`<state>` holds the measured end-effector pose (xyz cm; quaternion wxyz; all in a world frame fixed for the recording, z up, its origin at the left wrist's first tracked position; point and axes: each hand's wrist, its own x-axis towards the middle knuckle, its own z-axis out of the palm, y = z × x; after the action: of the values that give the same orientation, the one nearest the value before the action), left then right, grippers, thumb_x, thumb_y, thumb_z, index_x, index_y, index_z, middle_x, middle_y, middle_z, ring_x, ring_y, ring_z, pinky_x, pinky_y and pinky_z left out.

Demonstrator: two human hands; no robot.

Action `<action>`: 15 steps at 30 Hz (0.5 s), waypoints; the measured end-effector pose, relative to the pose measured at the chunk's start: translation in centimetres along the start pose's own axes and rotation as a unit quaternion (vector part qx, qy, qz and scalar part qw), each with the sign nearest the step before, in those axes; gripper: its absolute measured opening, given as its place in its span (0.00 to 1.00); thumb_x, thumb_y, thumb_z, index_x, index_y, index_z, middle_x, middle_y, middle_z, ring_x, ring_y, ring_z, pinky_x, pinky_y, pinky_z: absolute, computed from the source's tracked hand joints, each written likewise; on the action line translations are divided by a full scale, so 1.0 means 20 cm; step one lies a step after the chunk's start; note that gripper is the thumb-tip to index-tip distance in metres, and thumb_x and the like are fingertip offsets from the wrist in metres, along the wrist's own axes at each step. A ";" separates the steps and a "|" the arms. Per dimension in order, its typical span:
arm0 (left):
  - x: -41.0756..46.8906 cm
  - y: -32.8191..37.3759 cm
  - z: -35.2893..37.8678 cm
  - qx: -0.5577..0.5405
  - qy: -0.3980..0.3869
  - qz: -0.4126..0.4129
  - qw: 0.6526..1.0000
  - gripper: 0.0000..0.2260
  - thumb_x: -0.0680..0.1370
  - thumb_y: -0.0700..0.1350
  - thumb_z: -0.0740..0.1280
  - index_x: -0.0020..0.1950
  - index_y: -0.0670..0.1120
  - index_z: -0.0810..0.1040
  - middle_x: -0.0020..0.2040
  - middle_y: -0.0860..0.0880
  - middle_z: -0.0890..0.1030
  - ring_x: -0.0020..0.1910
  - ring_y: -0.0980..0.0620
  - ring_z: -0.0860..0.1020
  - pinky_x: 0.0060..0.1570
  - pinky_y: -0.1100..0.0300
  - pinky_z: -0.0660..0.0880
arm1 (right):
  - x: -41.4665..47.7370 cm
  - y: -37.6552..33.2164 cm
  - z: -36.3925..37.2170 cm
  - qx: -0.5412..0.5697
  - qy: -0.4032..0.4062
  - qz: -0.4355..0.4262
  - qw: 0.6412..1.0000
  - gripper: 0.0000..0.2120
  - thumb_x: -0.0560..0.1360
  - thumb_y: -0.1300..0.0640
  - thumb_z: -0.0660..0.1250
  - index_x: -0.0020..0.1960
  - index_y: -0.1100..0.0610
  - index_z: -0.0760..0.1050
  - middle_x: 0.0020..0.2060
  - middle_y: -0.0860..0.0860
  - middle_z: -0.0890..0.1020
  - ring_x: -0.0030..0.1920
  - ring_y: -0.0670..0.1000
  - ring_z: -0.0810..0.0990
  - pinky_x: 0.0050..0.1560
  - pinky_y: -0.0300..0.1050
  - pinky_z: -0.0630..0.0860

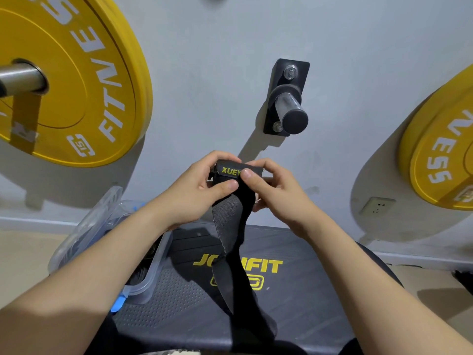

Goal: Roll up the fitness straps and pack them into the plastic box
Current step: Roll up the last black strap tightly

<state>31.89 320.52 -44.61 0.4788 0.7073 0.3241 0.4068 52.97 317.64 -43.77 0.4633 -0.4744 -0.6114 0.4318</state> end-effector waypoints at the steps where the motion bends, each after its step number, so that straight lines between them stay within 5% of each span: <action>1: 0.00 0.01 0.01 -0.046 -0.001 -0.022 0.999 0.12 0.85 0.47 0.70 0.69 0.49 0.77 0.60 0.41 0.84 0.60 0.48 0.84 0.60 0.53 0.81 | 0.00 0.00 0.00 0.003 0.006 -0.011 1.000 0.10 0.83 0.53 0.72 0.61 0.58 0.80 0.39 0.52 0.84 0.37 0.48 0.79 0.37 0.47 0.79; 5: 0.01 0.00 0.02 -0.110 -0.007 -0.100 0.989 0.27 0.80 0.67 0.67 0.68 0.47 0.79 0.59 0.44 0.87 0.61 0.45 0.86 0.63 0.42 0.80 | -0.01 0.01 0.00 -0.002 -0.002 -0.061 0.998 0.13 0.78 0.62 0.77 0.61 0.59 0.82 0.38 0.43 0.85 0.39 0.42 0.81 0.42 0.36 0.77; 10: 0.02 0.00 0.02 -0.103 0.045 -0.083 0.990 0.23 0.78 0.60 0.72 0.65 0.44 0.80 0.57 0.43 0.88 0.59 0.43 0.87 0.54 0.53 0.84 | -0.01 0.00 -0.01 0.014 -0.006 -0.008 1.000 0.17 0.78 0.59 0.78 0.65 0.55 0.80 0.32 0.40 0.82 0.32 0.40 0.79 0.34 0.31 0.74; 15: 0.01 -0.01 0.02 -0.025 0.043 -0.003 0.999 0.14 0.81 0.43 0.76 0.64 0.50 0.76 0.51 0.52 0.85 0.49 0.55 0.84 0.46 0.62 0.81 | 0.00 -0.01 0.02 0.037 -0.055 0.096 0.993 0.18 0.72 0.56 0.72 0.62 0.55 0.79 0.41 0.50 0.83 0.39 0.49 0.79 0.39 0.43 0.73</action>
<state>32.32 320.47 -44.80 0.4832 0.6759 0.3359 0.4437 52.61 317.55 -43.70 0.4025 -0.4892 -0.5713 0.5219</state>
